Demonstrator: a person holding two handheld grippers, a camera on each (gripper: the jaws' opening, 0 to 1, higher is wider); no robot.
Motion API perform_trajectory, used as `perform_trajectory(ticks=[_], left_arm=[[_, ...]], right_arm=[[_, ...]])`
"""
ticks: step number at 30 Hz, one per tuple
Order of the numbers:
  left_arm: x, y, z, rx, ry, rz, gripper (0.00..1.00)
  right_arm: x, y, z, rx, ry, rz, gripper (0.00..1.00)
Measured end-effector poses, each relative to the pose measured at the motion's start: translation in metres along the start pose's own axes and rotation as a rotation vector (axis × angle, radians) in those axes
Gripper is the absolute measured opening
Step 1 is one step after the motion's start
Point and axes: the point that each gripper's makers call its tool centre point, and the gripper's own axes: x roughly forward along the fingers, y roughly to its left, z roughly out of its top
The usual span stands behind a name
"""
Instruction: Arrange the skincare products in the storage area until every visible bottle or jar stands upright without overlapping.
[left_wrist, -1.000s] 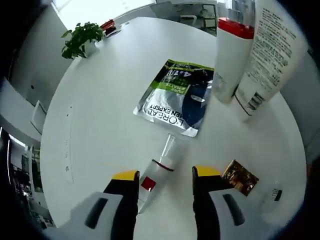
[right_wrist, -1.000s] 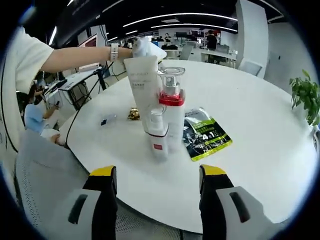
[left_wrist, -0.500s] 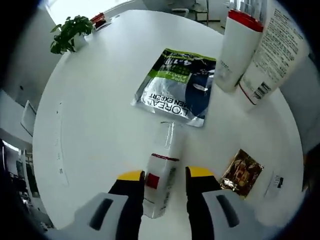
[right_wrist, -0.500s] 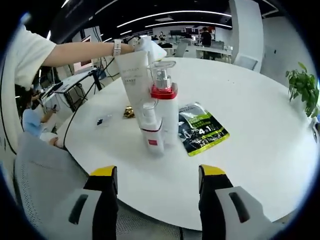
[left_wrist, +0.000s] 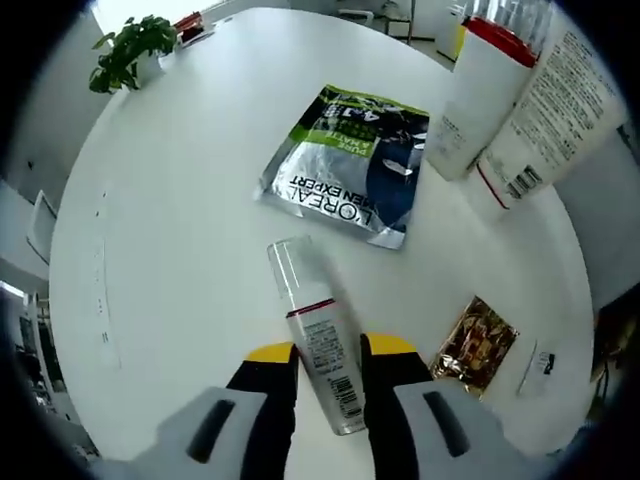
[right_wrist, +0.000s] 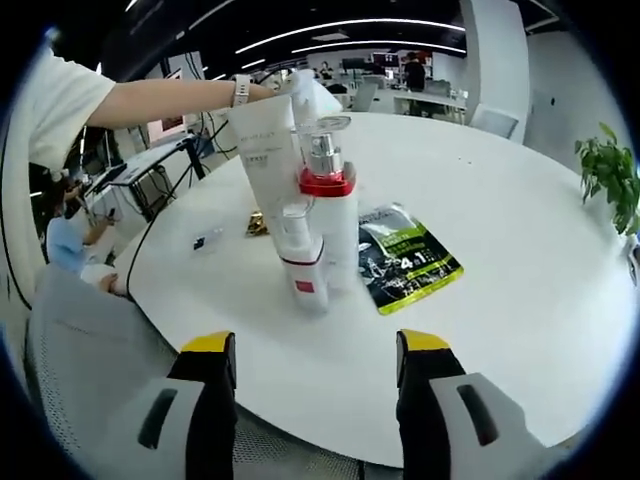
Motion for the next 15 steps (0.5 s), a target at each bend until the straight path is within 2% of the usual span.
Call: perform_trajectory(ticks=[4, 15], left_arm=[[-0.0002, -0.0055, -0.0017, -0.08, -0.004, -0.014, 0.2], [0.0004, 0.0001, -0.0036, -0.159, 0.033, 0.026, 0.15]], right_arm=[[0.0015, 0.0016, 0.0021, -0.006, -0.002, 0.006, 0.64], [0.0027, 0.0044, 0.0015, -0.022, 0.001, 0.017, 0.64]])
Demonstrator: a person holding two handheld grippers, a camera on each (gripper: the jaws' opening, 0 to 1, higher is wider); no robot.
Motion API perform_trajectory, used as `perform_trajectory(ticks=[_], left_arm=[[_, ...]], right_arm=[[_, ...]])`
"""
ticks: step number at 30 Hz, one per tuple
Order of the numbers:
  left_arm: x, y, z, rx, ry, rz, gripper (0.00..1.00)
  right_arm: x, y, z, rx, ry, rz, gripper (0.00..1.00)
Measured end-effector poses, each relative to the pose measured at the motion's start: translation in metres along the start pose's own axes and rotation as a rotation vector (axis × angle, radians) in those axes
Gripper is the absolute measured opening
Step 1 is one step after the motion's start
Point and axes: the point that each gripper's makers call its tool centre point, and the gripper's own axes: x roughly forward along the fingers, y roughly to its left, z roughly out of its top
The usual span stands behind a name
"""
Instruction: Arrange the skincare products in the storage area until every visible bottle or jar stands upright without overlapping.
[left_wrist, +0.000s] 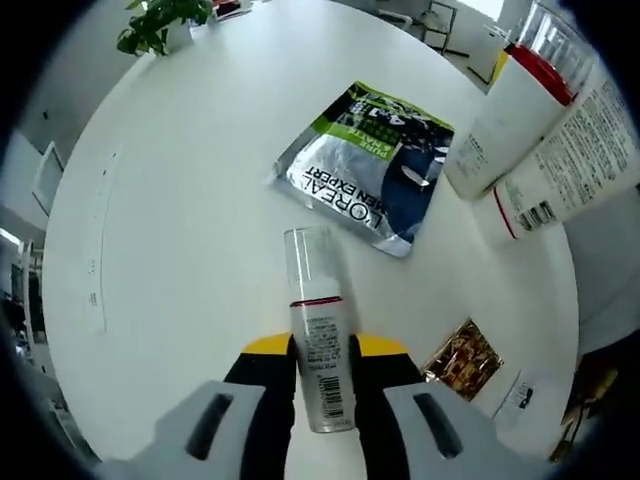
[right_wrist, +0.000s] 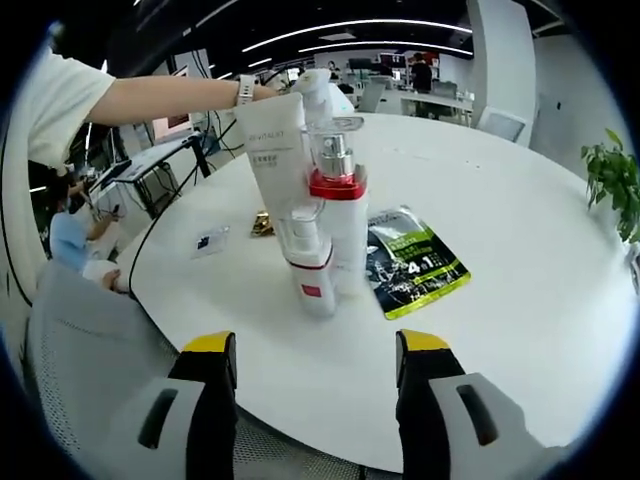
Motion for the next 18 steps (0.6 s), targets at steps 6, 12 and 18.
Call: perform_trajectory(ticks=[6, 12, 18], left_arm=[[-0.005, -0.017, 0.002, -0.052, -0.021, 0.056, 0.14], [-0.011, -0.021, -0.004, -0.165, -0.081, 0.096, 0.14], [-0.017, -0.029, -0.004, -0.182, -0.097, 0.125, 0.14]], right_arm=[[-0.002, 0.0, 0.001, 0.001, -0.01, 0.001, 0.64], [-0.005, 0.0, 0.002, 0.0, -0.021, 0.0, 0.64], [-0.005, 0.003, 0.003, -0.004, -0.029, 0.009, 0.64]])
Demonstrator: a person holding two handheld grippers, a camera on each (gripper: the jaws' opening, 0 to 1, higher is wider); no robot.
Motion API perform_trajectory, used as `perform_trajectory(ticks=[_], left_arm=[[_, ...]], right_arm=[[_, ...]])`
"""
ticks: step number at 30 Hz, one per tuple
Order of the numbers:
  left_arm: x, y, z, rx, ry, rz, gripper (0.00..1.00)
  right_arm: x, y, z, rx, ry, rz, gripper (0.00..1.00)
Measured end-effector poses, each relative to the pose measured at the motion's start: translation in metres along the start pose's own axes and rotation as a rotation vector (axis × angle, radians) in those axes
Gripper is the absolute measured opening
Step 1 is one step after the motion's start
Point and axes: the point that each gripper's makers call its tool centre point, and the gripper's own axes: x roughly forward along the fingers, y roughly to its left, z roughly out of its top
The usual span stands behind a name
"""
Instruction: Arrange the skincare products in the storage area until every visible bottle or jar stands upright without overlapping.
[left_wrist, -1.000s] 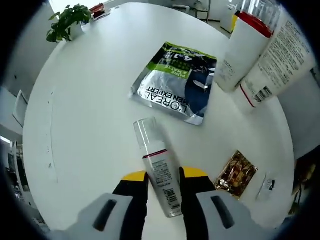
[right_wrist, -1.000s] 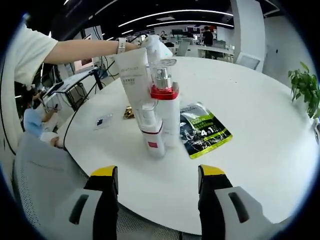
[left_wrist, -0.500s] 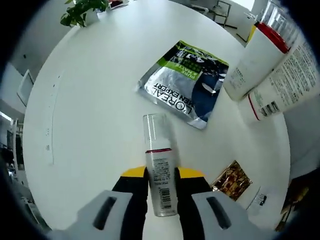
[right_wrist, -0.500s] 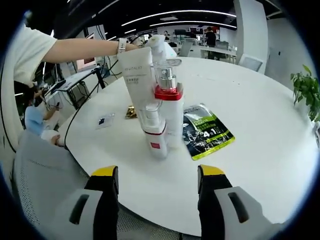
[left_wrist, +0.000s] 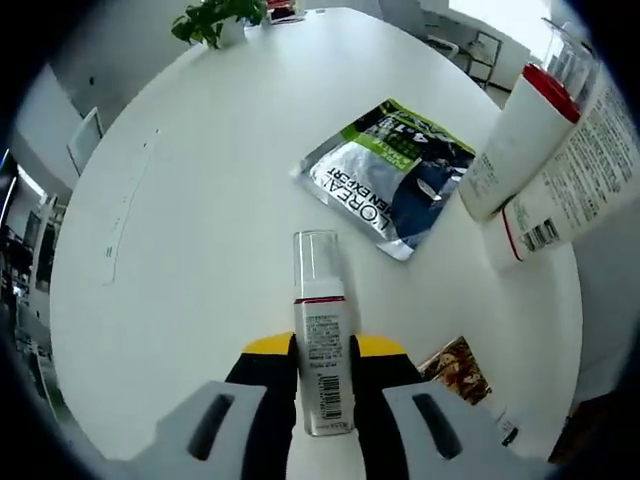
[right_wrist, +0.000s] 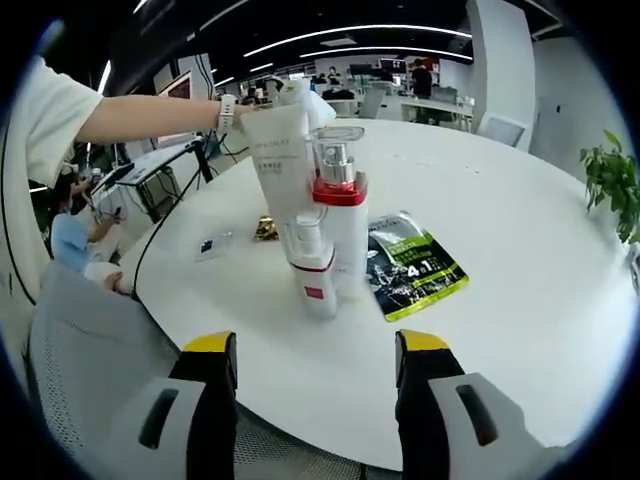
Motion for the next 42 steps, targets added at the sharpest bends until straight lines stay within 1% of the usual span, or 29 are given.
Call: perform_trajectory(ticks=[3, 6, 9, 11, 13, 14, 17, 19, 23, 25, 27, 28, 31, 33, 35, 37, 39, 42], left_arm=[[-0.005, 0.001, 0.003, -0.022, -0.021, 0.02, 0.14], [-0.009, 0.002, 0.002, -0.056, -0.044, 0.031, 0.14], [-0.014, -0.003, 0.0, -0.076, -0.048, 0.052, 0.14], [-0.016, -0.002, -0.001, -0.093, -0.055, 0.071, 0.14], [-0.022, -0.014, 0.005, -0.124, -0.074, 0.102, 0.14], [-0.026, -0.021, 0.007, -0.137, -0.08, 0.112, 0.14], [-0.031, -0.033, 0.008, -0.145, -0.092, 0.114, 0.14], [-0.035, -0.035, 0.006, -0.16, -0.093, 0.127, 0.14], [-0.041, -0.037, 0.004, -0.191, -0.118, 0.141, 0.14], [-0.043, -0.037, 0.0, -0.202, -0.129, 0.149, 0.14], [-0.045, -0.043, -0.002, -0.215, -0.134, 0.151, 0.14], [-0.045, -0.042, -0.004, -0.221, -0.138, 0.154, 0.14], [-0.05, -0.041, -0.011, -0.245, -0.15, 0.169, 0.14], [-0.053, -0.045, -0.012, -0.253, -0.162, 0.176, 0.14], [-0.058, -0.053, -0.012, -0.26, -0.176, 0.185, 0.14], [-0.063, -0.059, -0.011, -0.26, -0.199, 0.192, 0.14], [-0.067, -0.07, -0.009, -0.278, -0.219, 0.198, 0.14], [-0.069, -0.078, -0.009, -0.288, -0.229, 0.207, 0.14]], right_arm=[[0.001, 0.003, 0.002, -0.006, -0.003, 0.009, 0.64], [0.001, 0.006, 0.005, -0.023, -0.007, 0.019, 0.64], [0.002, 0.008, 0.005, -0.034, -0.006, 0.027, 0.65], [0.002, 0.009, 0.003, -0.039, 0.001, 0.031, 0.66], [0.002, 0.009, 0.002, -0.04, 0.002, 0.03, 0.68], [0.003, 0.01, 0.002, -0.042, 0.004, 0.041, 0.7], [0.003, 0.014, 0.004, -0.039, -0.009, 0.059, 0.74], [0.003, 0.017, 0.006, -0.047, -0.014, 0.068, 0.76], [0.005, 0.021, 0.008, -0.063, -0.014, 0.083, 0.8], [0.006, 0.023, 0.009, -0.068, -0.014, 0.093, 0.81], [0.007, 0.026, 0.01, -0.074, -0.016, 0.104, 0.83], [0.007, 0.026, 0.01, -0.077, -0.015, 0.104, 0.85], [0.008, 0.027, 0.01, -0.076, -0.014, 0.11, 0.86], [0.007, 0.029, 0.011, -0.076, -0.02, 0.118, 0.85], [0.007, 0.03, 0.012, -0.081, -0.023, 0.12, 0.85], [0.006, 0.031, 0.013, -0.081, -0.03, 0.124, 0.82], [0.006, 0.032, 0.013, -0.081, -0.031, 0.133, 0.82], [0.005, 0.034, 0.012, -0.07, -0.029, 0.143, 0.79]])
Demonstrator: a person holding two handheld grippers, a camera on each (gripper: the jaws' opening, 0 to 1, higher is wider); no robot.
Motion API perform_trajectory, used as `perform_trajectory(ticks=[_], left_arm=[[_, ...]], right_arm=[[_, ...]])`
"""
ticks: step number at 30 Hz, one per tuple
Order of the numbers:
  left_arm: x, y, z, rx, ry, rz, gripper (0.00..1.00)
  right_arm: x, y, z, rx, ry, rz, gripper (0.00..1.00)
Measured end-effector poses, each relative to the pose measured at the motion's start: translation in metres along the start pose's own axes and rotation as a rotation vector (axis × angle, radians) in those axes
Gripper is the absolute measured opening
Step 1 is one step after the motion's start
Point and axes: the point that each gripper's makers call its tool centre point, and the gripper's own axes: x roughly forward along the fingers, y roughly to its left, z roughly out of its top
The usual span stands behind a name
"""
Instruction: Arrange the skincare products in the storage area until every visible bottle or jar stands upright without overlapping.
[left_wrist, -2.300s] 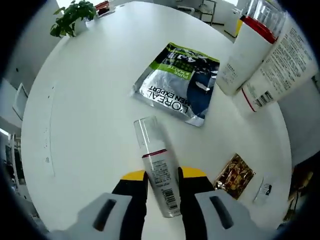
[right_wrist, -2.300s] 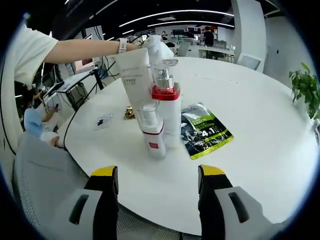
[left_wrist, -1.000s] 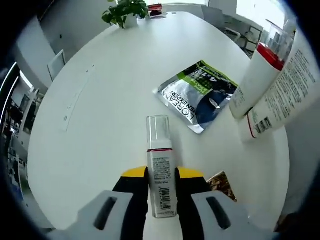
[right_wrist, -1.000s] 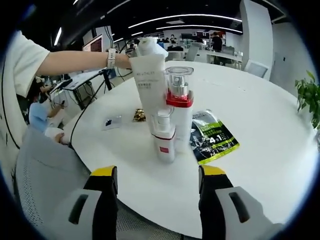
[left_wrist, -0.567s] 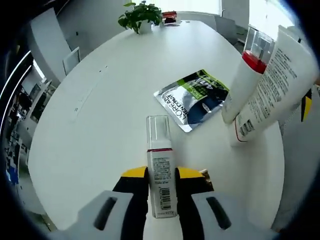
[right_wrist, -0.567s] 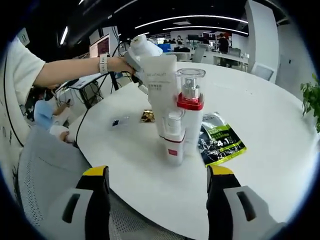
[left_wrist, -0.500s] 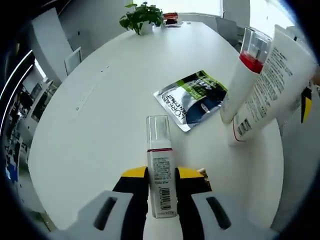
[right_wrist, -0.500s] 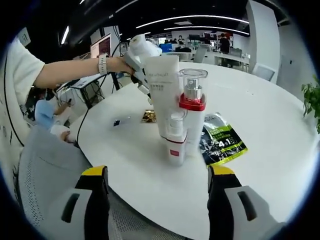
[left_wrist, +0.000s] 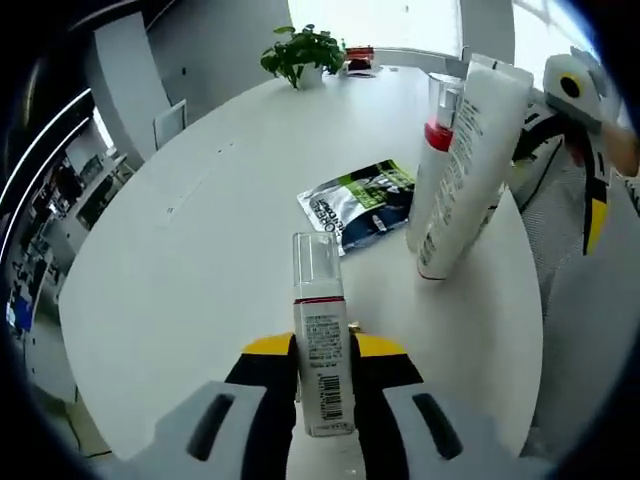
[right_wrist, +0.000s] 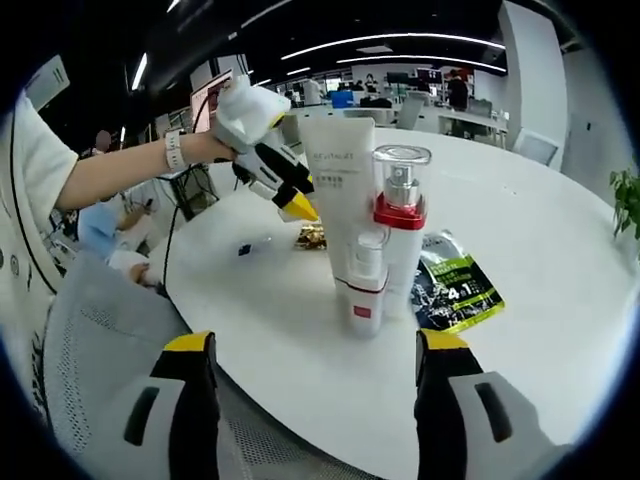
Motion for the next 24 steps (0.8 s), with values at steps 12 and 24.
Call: perform_trajectory(ticks=[12, 24], left_arm=[[-0.025, -0.021, -0.008, -0.042, -0.051, 0.037, 0.14], [-0.042, -0.041, -0.01, -0.068, -0.091, 0.055, 0.14]], right_arm=[[0.0, 0.007, 0.002, -0.009, -0.002, 0.034, 0.72], [0.0, 0.014, 0.006, -0.013, -0.011, 0.058, 0.69]])
